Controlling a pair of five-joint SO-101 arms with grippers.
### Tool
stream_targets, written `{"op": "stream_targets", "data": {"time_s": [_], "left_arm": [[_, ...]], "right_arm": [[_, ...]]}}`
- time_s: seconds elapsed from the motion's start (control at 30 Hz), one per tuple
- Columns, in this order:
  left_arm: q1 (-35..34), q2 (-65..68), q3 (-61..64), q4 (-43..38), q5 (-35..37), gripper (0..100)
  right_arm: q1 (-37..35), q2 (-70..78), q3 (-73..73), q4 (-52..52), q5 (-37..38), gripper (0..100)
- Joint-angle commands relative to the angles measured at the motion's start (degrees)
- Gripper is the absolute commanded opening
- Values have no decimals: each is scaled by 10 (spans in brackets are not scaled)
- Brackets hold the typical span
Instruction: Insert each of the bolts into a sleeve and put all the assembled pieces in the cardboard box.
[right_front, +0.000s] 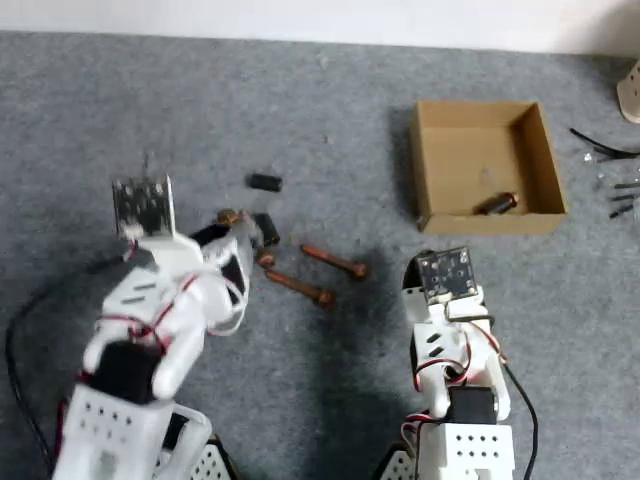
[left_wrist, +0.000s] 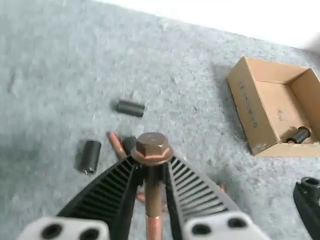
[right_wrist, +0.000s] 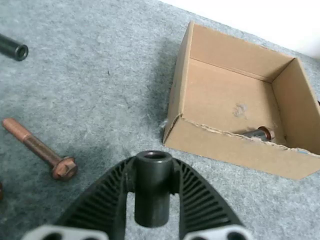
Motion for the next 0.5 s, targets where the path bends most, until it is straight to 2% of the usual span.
{"op": "stream_targets", "data": {"time_s": [0.0,0.3,0.47], "left_arm": [[-7,-91,41,-35,-16,4],[-7,-264,171,-63,-19,4],[-7,-280,247,-132,-19,4]], "right_arm": [[8,-9,69,0,8,3],[8,-9,69,1,8,3],[8,-9,69,1,8,3]]}}
